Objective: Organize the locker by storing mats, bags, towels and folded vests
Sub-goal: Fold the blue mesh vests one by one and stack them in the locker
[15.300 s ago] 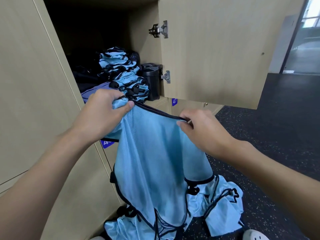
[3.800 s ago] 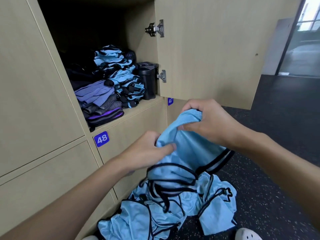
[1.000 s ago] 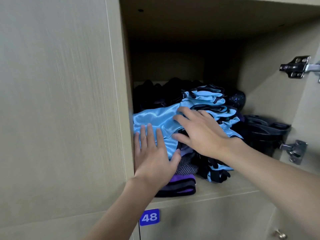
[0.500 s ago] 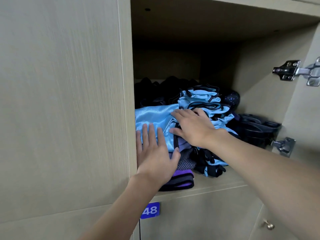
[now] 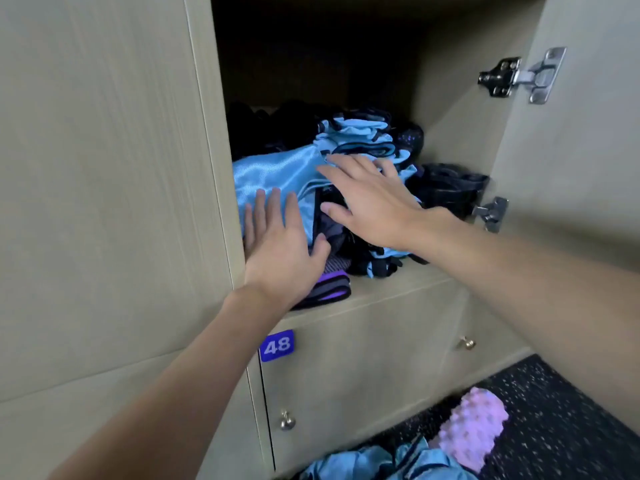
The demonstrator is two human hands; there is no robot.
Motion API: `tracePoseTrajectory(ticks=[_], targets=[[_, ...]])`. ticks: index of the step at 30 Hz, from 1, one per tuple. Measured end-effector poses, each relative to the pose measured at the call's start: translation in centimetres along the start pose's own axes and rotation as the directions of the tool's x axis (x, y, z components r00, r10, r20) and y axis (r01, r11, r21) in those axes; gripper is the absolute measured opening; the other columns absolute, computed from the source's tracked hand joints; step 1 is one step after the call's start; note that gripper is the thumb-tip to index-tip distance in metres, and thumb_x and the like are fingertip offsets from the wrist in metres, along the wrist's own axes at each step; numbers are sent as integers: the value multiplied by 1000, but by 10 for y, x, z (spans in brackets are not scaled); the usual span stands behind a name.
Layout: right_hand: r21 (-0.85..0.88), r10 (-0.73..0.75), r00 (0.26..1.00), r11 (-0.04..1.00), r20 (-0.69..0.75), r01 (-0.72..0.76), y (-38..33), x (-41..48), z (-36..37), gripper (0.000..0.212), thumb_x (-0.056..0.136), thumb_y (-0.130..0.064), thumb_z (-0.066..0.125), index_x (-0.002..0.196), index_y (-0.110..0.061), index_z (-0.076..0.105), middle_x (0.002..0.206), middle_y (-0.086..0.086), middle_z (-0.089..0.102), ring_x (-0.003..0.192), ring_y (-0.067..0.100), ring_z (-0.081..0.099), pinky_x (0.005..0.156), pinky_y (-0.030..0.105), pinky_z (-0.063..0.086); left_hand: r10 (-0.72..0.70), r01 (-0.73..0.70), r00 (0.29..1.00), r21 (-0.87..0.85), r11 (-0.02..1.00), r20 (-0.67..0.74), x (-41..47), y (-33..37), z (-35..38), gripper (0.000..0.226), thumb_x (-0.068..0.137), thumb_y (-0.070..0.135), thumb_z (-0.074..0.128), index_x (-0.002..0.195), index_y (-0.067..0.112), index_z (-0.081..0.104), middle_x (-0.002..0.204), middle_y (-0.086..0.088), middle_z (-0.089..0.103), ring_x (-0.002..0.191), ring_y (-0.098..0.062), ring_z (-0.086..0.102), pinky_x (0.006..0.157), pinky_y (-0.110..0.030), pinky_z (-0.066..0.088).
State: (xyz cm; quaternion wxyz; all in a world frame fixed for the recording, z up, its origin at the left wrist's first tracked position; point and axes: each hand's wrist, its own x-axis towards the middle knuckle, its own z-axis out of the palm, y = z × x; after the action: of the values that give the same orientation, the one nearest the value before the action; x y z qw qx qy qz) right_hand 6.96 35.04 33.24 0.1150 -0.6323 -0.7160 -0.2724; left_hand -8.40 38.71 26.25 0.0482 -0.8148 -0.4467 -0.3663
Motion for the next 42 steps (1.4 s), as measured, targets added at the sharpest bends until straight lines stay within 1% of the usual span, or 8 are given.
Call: tracePoseTrajectory(ticks=[6,10,17,24,32,35,39,42], targets=[[81,179,983,980,29,-180,-7,-65,2,48,100,-40,44,143,-21,39,141,0,41,130,22,38,104,43,27,217,-241,963,-157,958,-160,-30,4,-5,45,83,31,47,117,6,62,110,-20,57,103,-40,51,90,-48,39],[117,308,943,939,123,-322,-22,-132,20,46,99,-38,46,140,-20,42,138,3,43,128,23,38,102,42,28,274,-216,951,-329,919,141,-68,17,16,47,78,37,44,110,10,65,106,-14,62,102,-36,52,93,-46,44],[126,488,789,816,372,-564,-73,-263,63,44,99,-34,45,141,-20,40,140,6,43,129,27,39,102,42,29,350,-253,620,-243,936,702,-174,12,78,26,89,30,55,108,15,64,107,-4,65,103,-29,59,90,-38,48],[154,481,627,705,612,-692,-155,-368,129,42,101,-32,44,139,-17,43,134,5,48,126,28,44,103,43,32,297,-216,418,-224,950,858,-292,-32,127,20,92,32,54,101,16,63,91,-2,65,91,-26,62,72,-36,46],[257,283,513,615,810,-746,-248,-431,211,47,101,-36,47,144,-18,39,141,3,45,126,27,47,105,39,37,246,-217,300,-185,959,922,-374,-113,164,36,91,42,63,120,22,59,118,2,58,97,-19,56,91,-36,46],[311,257,494,523,830,-793,-282,-445,239,56,97,-35,55,148,-21,35,145,3,44,131,24,45,106,40,39,296,-339,215,-213,916,931,-410,-122,169,58,84,59,64,132,28,53,126,5,50,122,-20,46,105,-38,33],[330,340,452,360,824,-872,-310,-455,269,62,92,-42,61,146,-27,35,136,3,52,125,20,49,102,39,44,284,-429,263,-152,891,922,-448,-120,175,84,71,79,60,138,33,39,132,7,36,129,-20,33,112,-41,25],[381,516,404,157,755,-911,-320,-451,286,39,90,-38,67,123,-20,59,93,-8,61,85,10,56,79,27,46,282,-385,337,-142,912,898,-469,-116,180,81,70,79,59,133,32,38,131,7,34,130,-19,30,114,-43,23]])
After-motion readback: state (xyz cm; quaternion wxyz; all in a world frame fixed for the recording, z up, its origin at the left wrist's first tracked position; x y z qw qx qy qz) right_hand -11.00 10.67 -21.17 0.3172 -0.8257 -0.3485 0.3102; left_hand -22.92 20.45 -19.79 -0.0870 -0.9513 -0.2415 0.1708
